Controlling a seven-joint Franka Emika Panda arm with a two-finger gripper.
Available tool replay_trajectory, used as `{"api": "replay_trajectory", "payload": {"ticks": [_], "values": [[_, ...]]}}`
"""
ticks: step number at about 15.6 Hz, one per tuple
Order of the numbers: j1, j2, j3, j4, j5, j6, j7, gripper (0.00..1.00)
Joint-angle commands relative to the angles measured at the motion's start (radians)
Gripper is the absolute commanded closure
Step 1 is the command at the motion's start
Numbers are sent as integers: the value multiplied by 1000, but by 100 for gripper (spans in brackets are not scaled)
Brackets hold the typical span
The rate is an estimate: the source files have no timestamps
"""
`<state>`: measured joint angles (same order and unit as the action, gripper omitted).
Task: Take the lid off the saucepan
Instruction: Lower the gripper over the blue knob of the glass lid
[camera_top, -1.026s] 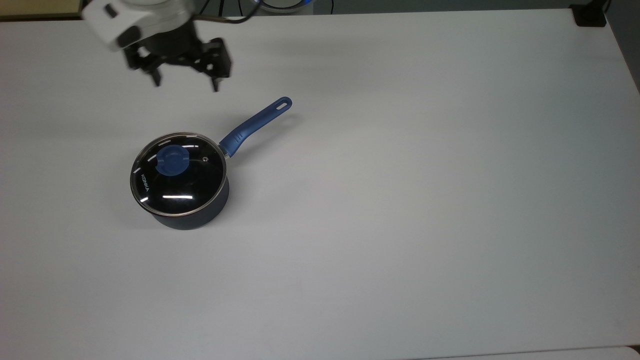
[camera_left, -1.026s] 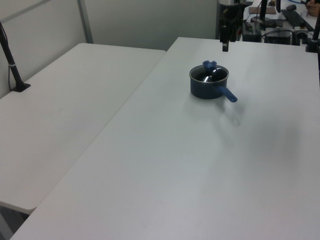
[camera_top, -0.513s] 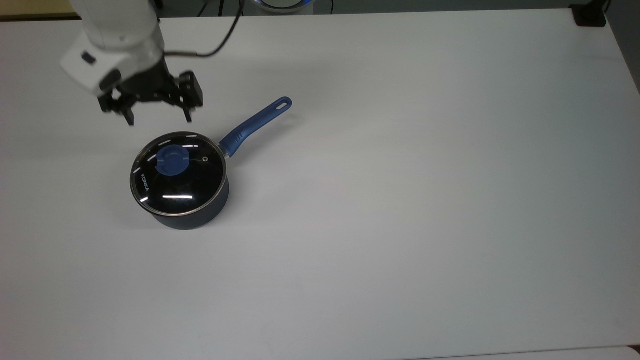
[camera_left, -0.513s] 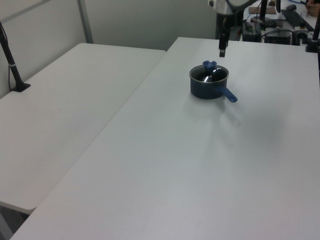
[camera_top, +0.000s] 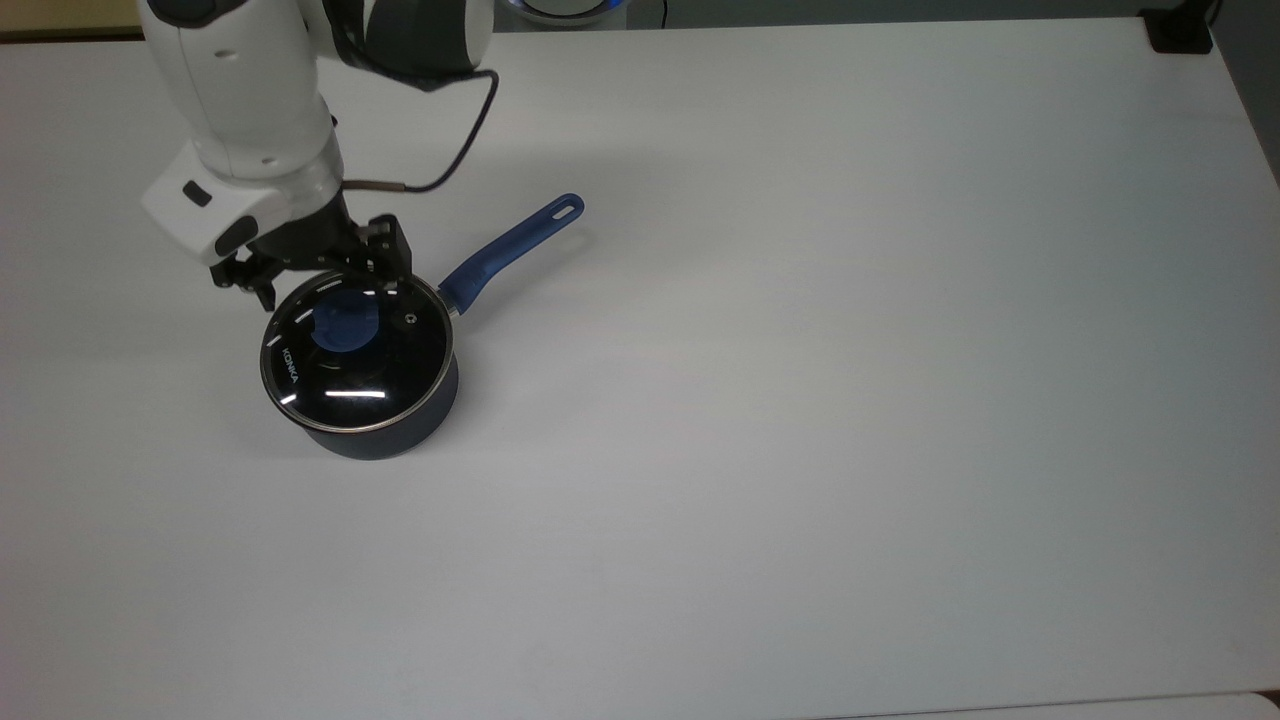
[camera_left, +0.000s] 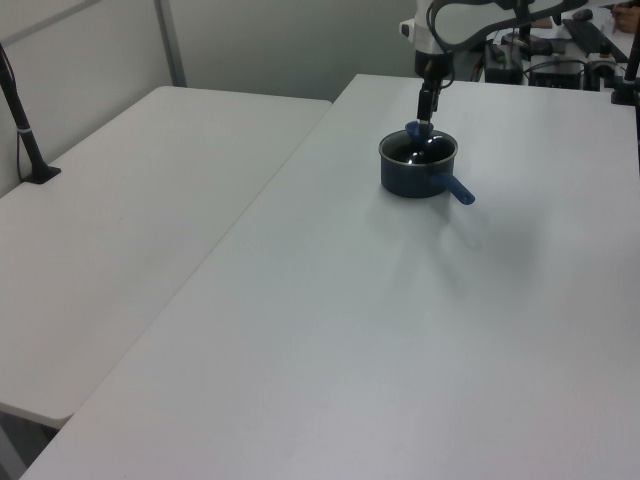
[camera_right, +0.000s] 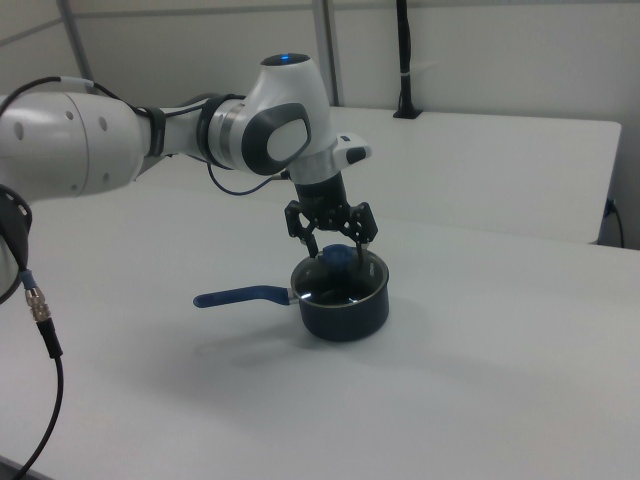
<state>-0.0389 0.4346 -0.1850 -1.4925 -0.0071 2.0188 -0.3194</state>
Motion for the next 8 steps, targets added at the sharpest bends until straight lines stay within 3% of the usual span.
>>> {"api": "replay_trajectory", "payload": {"ticks": [1,4,7,8], "values": [[8,49,-2,63,9,17,40,0],[10,55,-2,66,10,15,48,0],[16,55,1,66,10,15,75,13],[17,55,2,66,10,15,85,23]]}}
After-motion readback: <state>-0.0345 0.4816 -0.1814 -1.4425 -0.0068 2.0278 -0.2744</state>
